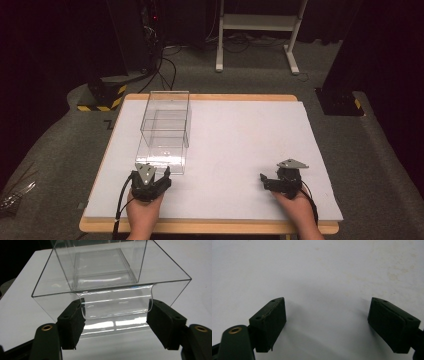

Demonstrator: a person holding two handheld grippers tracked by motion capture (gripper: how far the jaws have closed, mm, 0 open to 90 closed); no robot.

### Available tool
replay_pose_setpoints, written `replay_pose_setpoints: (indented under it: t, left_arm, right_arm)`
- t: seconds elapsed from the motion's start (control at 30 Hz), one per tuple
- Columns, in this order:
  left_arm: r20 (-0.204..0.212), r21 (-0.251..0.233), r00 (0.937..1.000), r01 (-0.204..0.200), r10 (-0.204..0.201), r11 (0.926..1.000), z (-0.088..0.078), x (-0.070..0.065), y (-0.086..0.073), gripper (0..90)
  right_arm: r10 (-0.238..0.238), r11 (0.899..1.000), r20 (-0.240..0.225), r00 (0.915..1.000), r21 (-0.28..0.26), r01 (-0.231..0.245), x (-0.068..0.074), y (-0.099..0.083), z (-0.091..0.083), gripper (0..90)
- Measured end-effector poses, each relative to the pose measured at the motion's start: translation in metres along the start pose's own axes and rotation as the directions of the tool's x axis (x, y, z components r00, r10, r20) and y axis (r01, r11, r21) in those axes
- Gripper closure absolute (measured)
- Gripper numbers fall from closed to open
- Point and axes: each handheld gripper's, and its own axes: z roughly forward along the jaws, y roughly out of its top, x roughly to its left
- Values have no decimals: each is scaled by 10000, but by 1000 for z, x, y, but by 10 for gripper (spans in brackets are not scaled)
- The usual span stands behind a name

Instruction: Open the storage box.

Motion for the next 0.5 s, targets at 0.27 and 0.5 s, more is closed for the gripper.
replay_pose_setpoints:
  t: [0.27,0.5]
  left_arm:
    - [100,-89,9999,26,-25,10000,-4,1,-3,318]
    - [505,-157,9985,238,-230,9996,-11,7,-1,243]
  right_arm:
    - [-3,10000,6,10000,3,3,0,0,0,150]
    - [1,10000,1,10000,1,-1,0,0,0,150]
